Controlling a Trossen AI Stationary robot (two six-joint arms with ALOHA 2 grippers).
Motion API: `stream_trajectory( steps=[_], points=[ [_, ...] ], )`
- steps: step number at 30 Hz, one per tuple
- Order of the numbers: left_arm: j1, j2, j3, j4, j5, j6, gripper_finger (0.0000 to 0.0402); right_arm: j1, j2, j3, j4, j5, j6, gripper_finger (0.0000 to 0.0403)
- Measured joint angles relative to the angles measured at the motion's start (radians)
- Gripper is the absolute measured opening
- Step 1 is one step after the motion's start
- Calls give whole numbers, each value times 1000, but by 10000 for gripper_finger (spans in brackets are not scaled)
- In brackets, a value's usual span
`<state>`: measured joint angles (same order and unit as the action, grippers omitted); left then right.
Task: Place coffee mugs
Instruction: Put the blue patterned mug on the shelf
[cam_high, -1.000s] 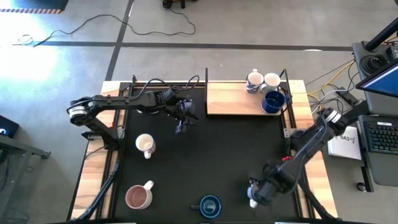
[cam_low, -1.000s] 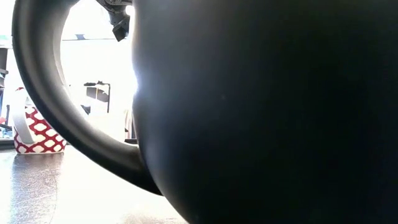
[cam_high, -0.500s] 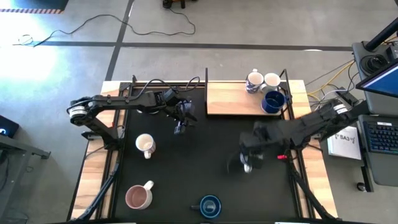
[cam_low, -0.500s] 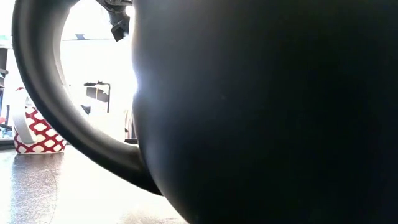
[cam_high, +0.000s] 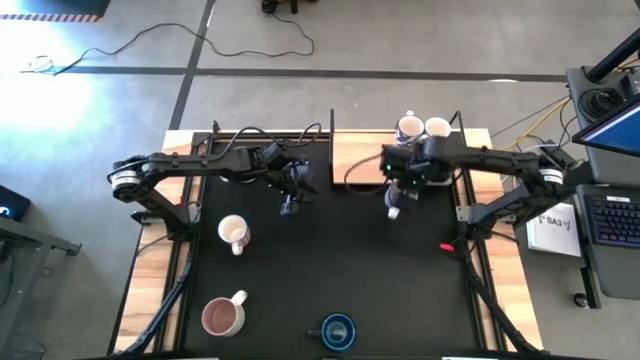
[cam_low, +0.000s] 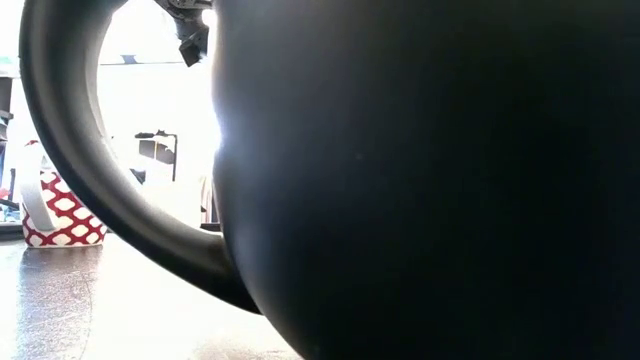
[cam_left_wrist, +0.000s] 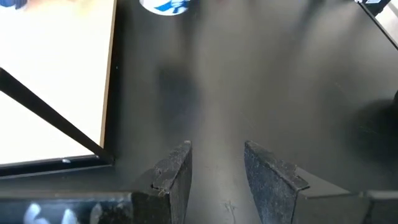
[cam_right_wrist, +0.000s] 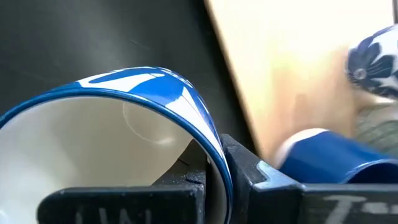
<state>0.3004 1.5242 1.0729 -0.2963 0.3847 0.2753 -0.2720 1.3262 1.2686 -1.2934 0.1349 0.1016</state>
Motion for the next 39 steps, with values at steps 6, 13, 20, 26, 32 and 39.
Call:
stream_trajectory(
  steps=[6,13,20,26,32,39],
  points=[
    [0,1,0,54,0,11,128,-167,36,0,38,-6,-251,26],
    [0,1,0,78,0,22,128,-355,76,0,106,-33,-403,22],
    [1,1,0,78,-6,37,128,-478,127,-1,115,-64,-443,23],
    [2,1,0,78,-9,53,128,-533,167,4,140,-75,-486,24],
    [2,1,0,75,-9,53,128,-555,180,22,148,-83,-500,24],
    [2,1,0,71,-9,53,128,-556,180,36,146,-83,-496,34]
  ],
)
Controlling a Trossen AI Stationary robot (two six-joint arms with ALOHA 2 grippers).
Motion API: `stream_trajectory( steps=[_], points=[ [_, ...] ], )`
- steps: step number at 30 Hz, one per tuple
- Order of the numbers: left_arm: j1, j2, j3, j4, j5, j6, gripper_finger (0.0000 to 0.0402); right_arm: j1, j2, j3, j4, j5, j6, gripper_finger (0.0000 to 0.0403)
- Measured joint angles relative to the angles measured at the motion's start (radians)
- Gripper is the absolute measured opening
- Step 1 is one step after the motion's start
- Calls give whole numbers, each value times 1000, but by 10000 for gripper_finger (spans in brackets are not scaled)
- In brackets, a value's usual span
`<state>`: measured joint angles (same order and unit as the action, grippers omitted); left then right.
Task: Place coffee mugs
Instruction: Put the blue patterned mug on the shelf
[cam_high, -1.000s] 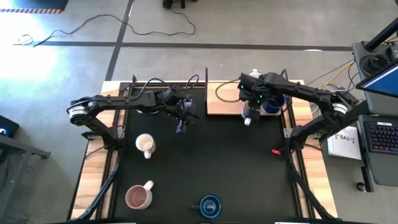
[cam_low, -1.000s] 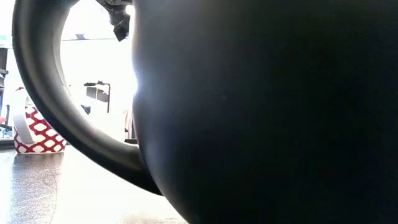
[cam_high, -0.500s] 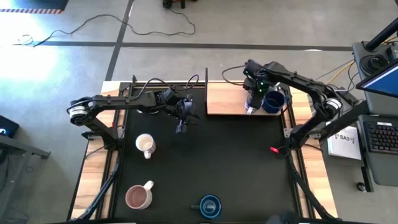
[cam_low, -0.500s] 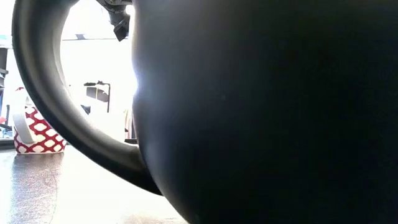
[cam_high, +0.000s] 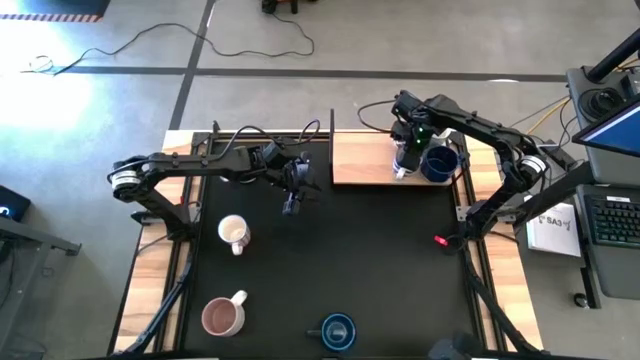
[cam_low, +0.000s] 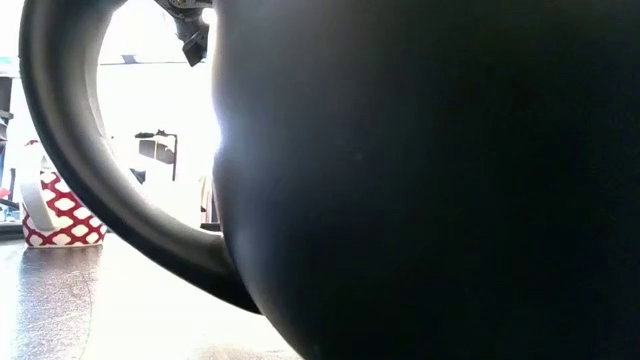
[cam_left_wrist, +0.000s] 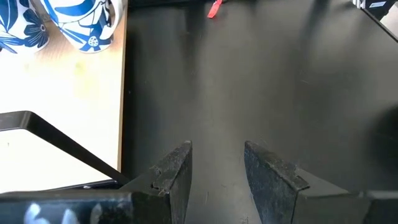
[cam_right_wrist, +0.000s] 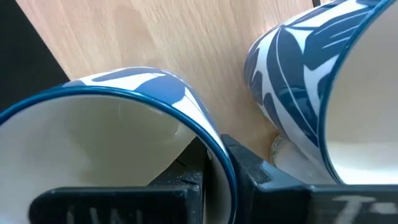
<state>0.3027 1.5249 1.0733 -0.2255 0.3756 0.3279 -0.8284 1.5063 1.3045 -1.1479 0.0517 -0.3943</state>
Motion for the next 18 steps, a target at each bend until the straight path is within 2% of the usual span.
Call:
stream_trajectory(
  steps=[9,18],
  points=[
    [0,0,0,0,0,0,128,0,-4,0,-59,26,-10,77],
    [0,0,0,0,0,0,128,1,-90,0,-78,30,15,84]
  ],
)
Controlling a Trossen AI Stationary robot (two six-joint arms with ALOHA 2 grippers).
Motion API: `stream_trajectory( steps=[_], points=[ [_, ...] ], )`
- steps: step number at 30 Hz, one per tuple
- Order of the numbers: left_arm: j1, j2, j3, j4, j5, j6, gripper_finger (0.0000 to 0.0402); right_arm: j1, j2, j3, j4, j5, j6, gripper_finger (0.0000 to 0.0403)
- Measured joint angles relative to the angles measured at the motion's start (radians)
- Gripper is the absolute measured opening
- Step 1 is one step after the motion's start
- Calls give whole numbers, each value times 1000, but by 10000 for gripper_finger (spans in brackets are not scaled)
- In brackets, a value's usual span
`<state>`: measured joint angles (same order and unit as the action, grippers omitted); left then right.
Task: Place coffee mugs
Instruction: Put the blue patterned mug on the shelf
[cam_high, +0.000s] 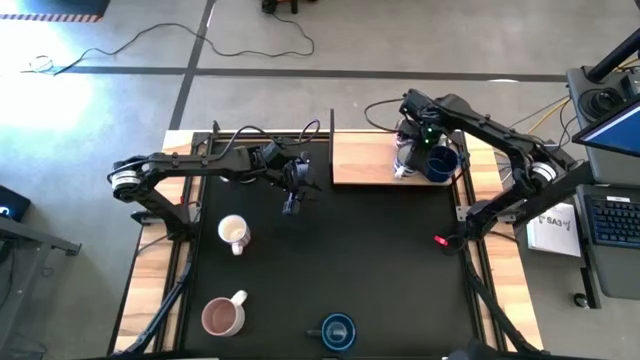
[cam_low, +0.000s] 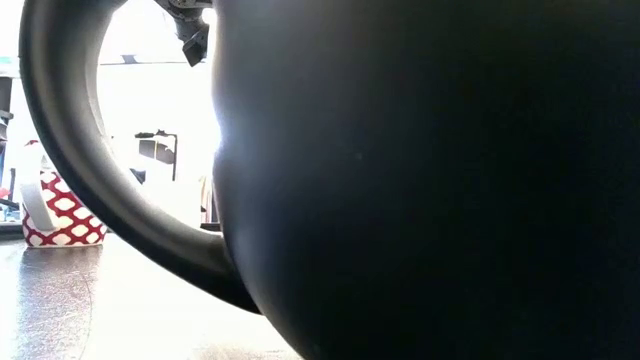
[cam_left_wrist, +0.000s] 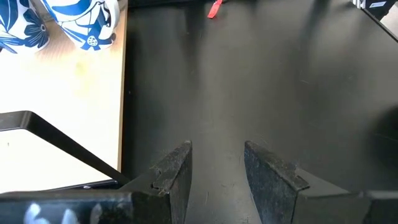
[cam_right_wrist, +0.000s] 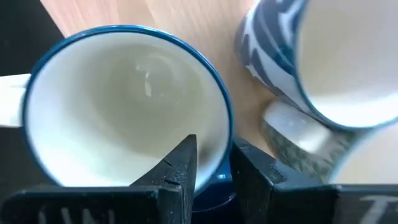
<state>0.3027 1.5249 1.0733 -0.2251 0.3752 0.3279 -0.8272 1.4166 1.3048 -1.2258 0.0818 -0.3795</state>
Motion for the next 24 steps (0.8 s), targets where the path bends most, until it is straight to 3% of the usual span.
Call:
stream_trajectory(
  steps=[3,7,10,16,24],
  points=[
    [0,0,0,0,0,0,128,2,-43,0,0,-18,50,82],
    [0,0,0,0,0,1,128,20,-91,0,18,-145,113,72],
    [0,0,0,1,0,3,128,50,-118,0,39,-178,148,65],
    [0,0,0,1,0,3,128,74,-132,1,34,-63,179,61],
    [0,0,0,1,0,3,128,90,-128,1,37,-258,253,54]
  ],
)
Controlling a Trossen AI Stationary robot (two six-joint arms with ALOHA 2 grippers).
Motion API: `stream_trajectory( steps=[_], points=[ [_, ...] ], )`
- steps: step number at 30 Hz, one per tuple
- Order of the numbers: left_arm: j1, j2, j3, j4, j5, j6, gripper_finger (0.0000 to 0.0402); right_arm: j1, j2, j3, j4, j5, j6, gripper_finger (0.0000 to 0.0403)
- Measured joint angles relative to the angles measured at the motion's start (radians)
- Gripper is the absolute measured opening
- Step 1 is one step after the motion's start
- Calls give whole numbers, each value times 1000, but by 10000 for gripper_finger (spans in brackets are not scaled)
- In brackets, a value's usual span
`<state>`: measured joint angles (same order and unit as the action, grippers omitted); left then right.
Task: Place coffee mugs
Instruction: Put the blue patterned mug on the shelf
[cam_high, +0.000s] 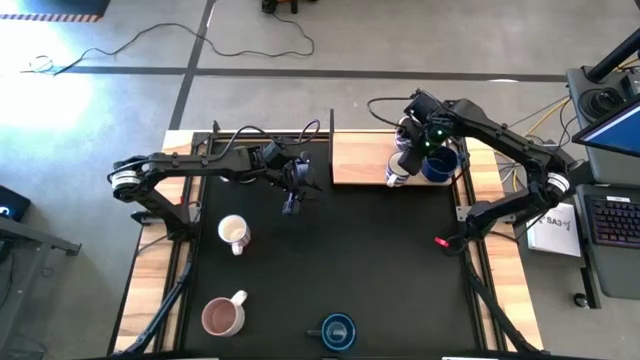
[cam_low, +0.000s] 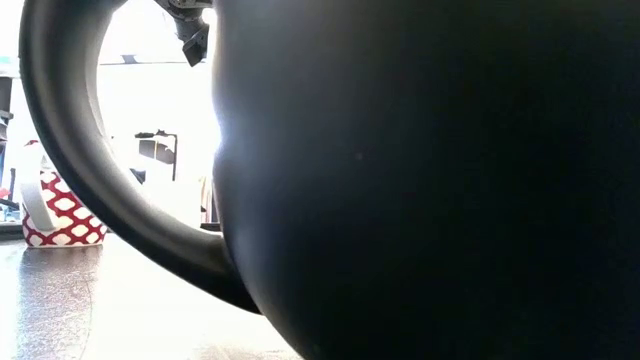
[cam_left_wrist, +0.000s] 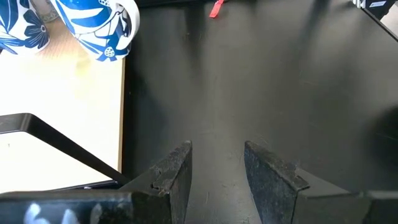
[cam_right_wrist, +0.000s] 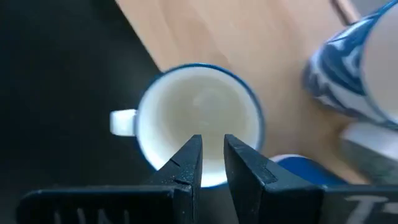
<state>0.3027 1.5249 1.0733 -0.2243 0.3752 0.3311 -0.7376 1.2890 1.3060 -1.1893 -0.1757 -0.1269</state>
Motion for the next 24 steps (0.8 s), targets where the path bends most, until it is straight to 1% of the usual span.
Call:
stream_trajectory(
  steps=[5,10,13,18,21,24],
  points=[
    [0,0,0,0,0,0,128,71,1,0,70,-135,89,44],
    [0,0,0,-7,0,0,128,172,14,0,123,-137,150,38],
    [0,0,0,-21,0,0,128,228,38,0,131,-119,194,38],
    [0,0,0,-30,0,0,128,295,86,0,128,-37,234,38],
    [0,0,0,-30,0,0,128,313,106,0,124,18,234,38],
    [0,0,0,-30,0,0,128,314,121,0,114,49,234,38]
  ],
)
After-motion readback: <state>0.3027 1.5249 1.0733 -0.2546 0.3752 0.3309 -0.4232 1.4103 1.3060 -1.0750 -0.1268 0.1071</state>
